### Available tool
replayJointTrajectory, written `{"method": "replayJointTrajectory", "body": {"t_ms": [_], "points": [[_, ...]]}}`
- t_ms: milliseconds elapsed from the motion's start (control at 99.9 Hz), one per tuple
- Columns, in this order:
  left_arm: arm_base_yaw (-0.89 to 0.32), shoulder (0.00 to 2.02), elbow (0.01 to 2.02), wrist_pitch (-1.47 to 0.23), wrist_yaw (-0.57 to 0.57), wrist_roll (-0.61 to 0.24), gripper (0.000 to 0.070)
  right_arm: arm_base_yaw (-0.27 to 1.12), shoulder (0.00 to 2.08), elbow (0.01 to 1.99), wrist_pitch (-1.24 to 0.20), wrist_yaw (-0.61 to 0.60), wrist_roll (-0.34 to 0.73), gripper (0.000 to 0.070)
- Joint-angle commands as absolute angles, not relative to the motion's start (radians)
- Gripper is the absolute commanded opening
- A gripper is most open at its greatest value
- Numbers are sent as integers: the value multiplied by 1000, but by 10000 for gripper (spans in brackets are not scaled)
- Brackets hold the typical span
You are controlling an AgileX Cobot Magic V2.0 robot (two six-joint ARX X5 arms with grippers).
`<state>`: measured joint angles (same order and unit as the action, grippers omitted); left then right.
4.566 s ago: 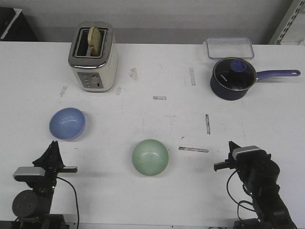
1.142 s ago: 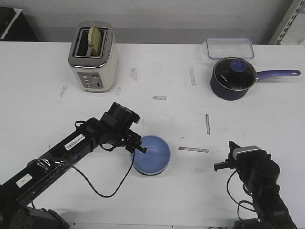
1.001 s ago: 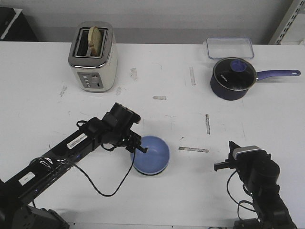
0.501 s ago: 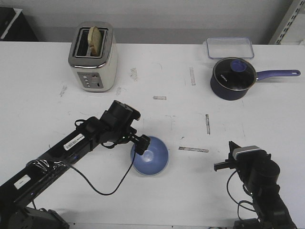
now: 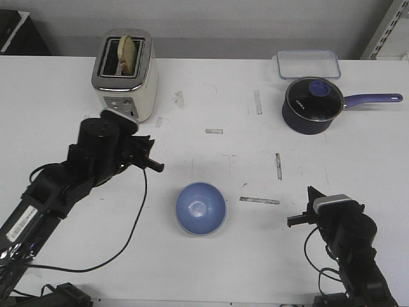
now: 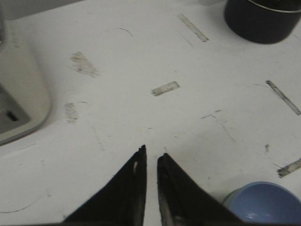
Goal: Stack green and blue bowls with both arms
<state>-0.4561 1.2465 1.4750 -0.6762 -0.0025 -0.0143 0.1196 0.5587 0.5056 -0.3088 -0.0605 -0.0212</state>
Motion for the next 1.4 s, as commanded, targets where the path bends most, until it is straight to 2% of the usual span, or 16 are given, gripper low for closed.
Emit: {"method": "replayJointTrajectory", "body": {"t_ms": [0, 200, 431, 671, 861, 1011, 1392], "points": [[-414, 1236, 1496, -700, -8, 20, 0, 110, 563, 516, -292, -62, -14, 0], [-205, 1171, 1435, -778, -8, 41, 0, 31, 553, 516, -312, -57, 30, 0], [-43, 911, 1079, -562, -7, 38, 0, -51, 508, 511, -360, -52, 30, 0], [-30, 556, 652, -288, -7, 39, 0, -52, 431, 472, -363, -52, 26, 0], [-30, 321, 431, -105, -8, 39, 0, -52, 331, 458, -360, -52, 21, 0], [-30, 233, 381, -107, -8, 39, 0, -52, 302, 458, -355, -52, 19, 0], [-30, 175, 382, -106, -8, 38, 1, -52, 302, 458, -337, -52, 19, 0]]}}
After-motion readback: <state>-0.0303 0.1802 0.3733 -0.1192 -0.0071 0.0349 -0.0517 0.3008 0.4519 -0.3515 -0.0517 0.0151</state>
